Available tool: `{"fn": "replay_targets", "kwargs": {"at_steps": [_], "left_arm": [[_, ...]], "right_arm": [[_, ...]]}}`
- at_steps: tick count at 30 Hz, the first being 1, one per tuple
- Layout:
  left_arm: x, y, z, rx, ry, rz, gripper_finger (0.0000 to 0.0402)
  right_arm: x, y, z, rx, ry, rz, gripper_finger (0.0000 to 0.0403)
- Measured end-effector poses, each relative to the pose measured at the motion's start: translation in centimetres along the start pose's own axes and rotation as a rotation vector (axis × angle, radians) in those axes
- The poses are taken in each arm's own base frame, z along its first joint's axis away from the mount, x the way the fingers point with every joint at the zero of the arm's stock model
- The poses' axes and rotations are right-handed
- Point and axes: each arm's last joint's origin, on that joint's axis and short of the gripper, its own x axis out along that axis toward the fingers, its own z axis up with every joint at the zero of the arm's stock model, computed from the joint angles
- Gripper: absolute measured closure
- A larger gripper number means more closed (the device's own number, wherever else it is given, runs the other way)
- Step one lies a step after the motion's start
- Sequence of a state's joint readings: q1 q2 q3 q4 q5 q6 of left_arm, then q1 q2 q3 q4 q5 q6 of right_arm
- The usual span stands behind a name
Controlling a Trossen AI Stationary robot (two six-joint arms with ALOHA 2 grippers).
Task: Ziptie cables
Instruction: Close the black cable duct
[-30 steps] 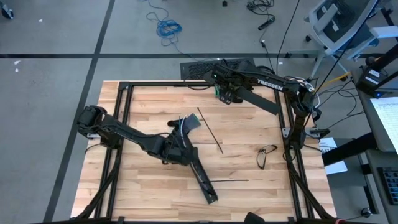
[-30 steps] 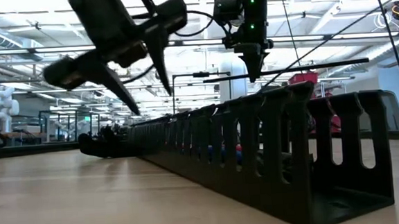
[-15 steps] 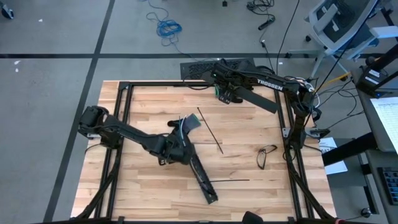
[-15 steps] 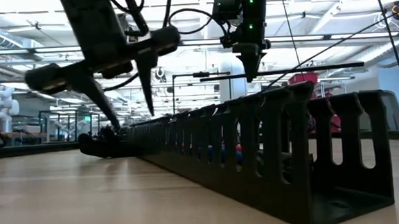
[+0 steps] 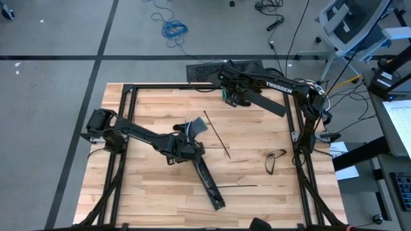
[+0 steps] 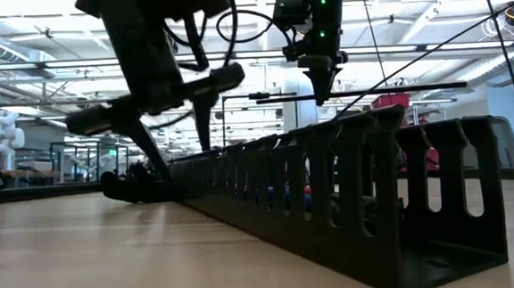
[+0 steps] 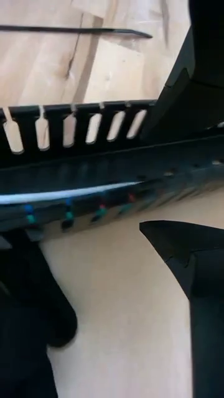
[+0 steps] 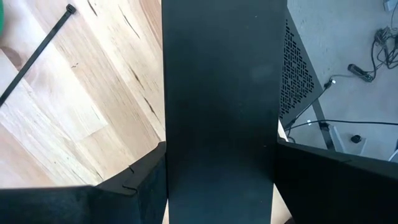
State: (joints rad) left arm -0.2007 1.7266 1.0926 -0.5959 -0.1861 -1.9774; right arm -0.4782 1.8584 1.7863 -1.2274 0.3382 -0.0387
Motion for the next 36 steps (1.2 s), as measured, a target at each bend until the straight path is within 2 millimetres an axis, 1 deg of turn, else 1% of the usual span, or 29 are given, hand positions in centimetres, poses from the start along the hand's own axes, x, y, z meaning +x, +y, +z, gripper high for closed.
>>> {"fn": "replay_targets", "kwargs": {"at_steps": [6,9,12,16,17,18,22,26,33,36], "left_arm": [[1.4,-0.4,0.5,-0.024,0.015,0.016,0.0196],[1.7,-0.3,0.6,-0.028,0.010,0.029,0.0215],[1.7,-0.2,0.7,-0.025,0.005,0.046,0.0263],[1.7,0.0,0.7,-0.021,0.004,0.062,0.0364],[1.7,-0.1,0.7,-0.023,0.004,0.058,0.0381],[1.7,-0.1,0.6,-0.022,0.007,0.053,0.0388],[1.7,-0.2,0.5,0.070,0.029,0.056,0.0394],[0.7,-1.0,0.7,0.240,0.056,0.014,0.0397],[-1.4,-1.9,2.6,0.460,0.103,-0.057,0.0399],[-2.4,-2.2,3.4,0.609,0.158,-0.101,0.0400]], "right_arm": [[0.0,0.0,0.1,0.001,-0.005,0.000,0.0169],[0.0,0.0,0.1,-0.002,-0.006,0.000,0.0169],[0.0,0.0,0.1,-0.002,-0.006,-0.001,0.0169],[0.0,0.0,0.1,0.001,-0.013,-0.001,0.0169],[0.0,0.0,0.1,0.001,-0.013,-0.001,0.0169],[0.0,0.0,0.1,0.001,-0.013,-0.001,0.0169],[0.0,0.0,0.2,0.003,-0.019,-0.001,0.0169],[0.0,0.0,0.3,0.002,-0.026,-0.001,0.0169],[0.0,0.0,0.2,0.002,-0.025,-0.001,0.0169],[0.0,0.0,0.2,0.001,-0.023,-0.001,0.0169]]}}
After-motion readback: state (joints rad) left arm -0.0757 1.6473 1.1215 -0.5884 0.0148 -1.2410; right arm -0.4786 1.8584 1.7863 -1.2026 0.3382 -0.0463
